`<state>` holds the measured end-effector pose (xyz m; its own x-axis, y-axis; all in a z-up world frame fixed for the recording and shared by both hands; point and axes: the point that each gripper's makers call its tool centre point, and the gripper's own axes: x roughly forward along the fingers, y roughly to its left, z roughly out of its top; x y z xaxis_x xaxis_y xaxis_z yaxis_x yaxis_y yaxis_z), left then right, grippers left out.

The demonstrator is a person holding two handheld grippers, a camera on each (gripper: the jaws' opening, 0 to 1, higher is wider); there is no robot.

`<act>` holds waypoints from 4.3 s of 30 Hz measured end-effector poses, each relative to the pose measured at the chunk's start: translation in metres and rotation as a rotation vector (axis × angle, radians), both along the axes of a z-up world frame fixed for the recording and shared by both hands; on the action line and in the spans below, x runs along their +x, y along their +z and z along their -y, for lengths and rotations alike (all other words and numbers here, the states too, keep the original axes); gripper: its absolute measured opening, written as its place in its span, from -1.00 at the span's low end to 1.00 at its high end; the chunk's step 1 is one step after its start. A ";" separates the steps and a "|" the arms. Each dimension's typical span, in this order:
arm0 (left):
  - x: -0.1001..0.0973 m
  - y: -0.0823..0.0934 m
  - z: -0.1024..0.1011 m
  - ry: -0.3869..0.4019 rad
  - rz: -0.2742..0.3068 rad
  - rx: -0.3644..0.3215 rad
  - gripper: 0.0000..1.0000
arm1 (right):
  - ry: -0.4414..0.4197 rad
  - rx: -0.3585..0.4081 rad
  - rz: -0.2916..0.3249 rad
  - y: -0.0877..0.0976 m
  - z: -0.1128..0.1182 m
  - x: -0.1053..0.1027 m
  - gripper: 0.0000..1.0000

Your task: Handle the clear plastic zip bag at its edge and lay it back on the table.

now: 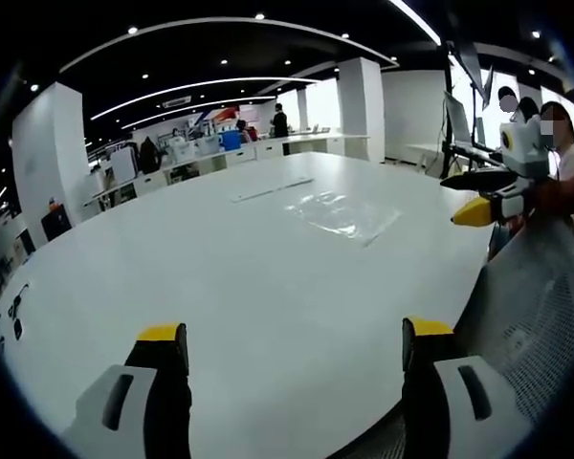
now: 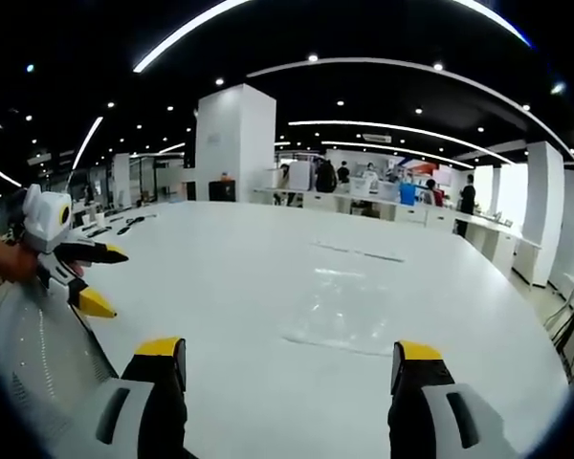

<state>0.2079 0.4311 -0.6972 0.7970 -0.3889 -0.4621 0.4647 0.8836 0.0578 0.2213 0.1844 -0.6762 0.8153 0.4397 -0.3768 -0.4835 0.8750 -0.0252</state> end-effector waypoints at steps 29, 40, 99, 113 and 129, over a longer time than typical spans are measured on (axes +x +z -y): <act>0.003 0.003 -0.002 -0.010 -0.033 -0.005 0.98 | 0.033 0.099 -0.056 0.006 0.001 0.004 0.99; 0.011 0.023 0.015 -0.067 -0.010 0.012 0.98 | 0.113 0.008 -0.046 -0.004 0.007 0.020 0.95; 0.009 0.015 0.022 -0.110 -0.057 -0.003 0.80 | 0.094 -0.143 -0.267 -0.082 0.027 0.108 0.37; 0.007 0.014 0.025 -0.118 -0.068 -0.005 0.78 | 0.104 -0.194 -0.344 -0.104 0.033 0.109 0.18; 0.005 0.012 0.020 -0.116 -0.077 0.007 0.73 | 0.162 -0.172 -0.382 -0.104 0.013 0.102 -0.23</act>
<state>0.2127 0.4107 -0.6849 0.7090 -0.4728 -0.5232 0.5671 0.8233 0.0245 0.3229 0.1717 -0.7806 0.5294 0.4549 -0.7161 -0.6168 0.7859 0.0433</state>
